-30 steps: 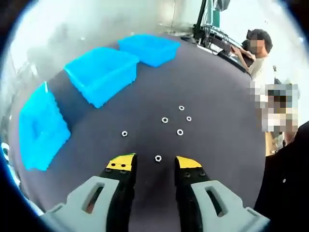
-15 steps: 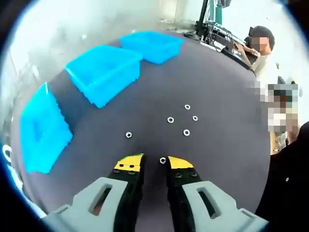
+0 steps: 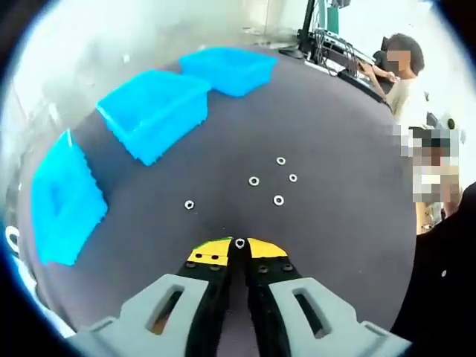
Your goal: Sort the screws, nuts, and washers into the corresponding bins
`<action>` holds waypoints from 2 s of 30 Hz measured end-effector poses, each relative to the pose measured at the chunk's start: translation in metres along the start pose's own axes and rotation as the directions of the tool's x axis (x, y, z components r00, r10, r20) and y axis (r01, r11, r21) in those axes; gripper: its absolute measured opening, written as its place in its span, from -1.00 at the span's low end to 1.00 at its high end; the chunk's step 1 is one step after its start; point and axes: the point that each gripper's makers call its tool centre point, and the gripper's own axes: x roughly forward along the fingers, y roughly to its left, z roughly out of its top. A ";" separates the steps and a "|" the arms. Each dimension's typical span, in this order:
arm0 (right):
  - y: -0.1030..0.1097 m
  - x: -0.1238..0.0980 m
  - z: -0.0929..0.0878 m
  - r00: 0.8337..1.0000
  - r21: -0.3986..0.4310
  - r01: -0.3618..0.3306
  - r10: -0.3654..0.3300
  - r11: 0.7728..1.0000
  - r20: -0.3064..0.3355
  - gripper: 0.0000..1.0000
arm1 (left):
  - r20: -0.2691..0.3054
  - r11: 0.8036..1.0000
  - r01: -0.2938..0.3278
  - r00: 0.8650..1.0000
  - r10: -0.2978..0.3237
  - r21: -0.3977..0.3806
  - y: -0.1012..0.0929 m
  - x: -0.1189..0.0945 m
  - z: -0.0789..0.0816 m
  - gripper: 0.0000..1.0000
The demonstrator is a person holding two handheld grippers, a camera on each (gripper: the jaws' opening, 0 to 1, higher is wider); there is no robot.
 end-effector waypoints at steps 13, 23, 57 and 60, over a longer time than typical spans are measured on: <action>0.002 0.004 0.006 1.000 0.002 0.000 0.000 1.000 0.011 -0.05 | 0.314 0.996 0.084 0.946 -0.075 -0.017 -0.040 -0.037 0.033 -0.88; 0.011 0.009 0.014 1.000 -0.007 -0.012 0.012 1.000 0.022 -0.05 | 0.575 0.998 0.051 0.818 -0.030 -0.021 -0.071 -0.083 0.049 -0.88; 0.015 0.009 0.018 0.999 -0.010 -0.010 0.010 1.000 0.039 -0.05 | 0.710 0.903 -0.273 0.559 0.429 -0.331 0.077 -0.143 0.052 -0.88; 0.014 0.009 0.017 0.999 -0.009 -0.009 0.009 1.000 0.035 -0.05 | 0.693 0.894 -0.261 0.565 0.448 -0.364 0.100 -0.142 0.060 -0.88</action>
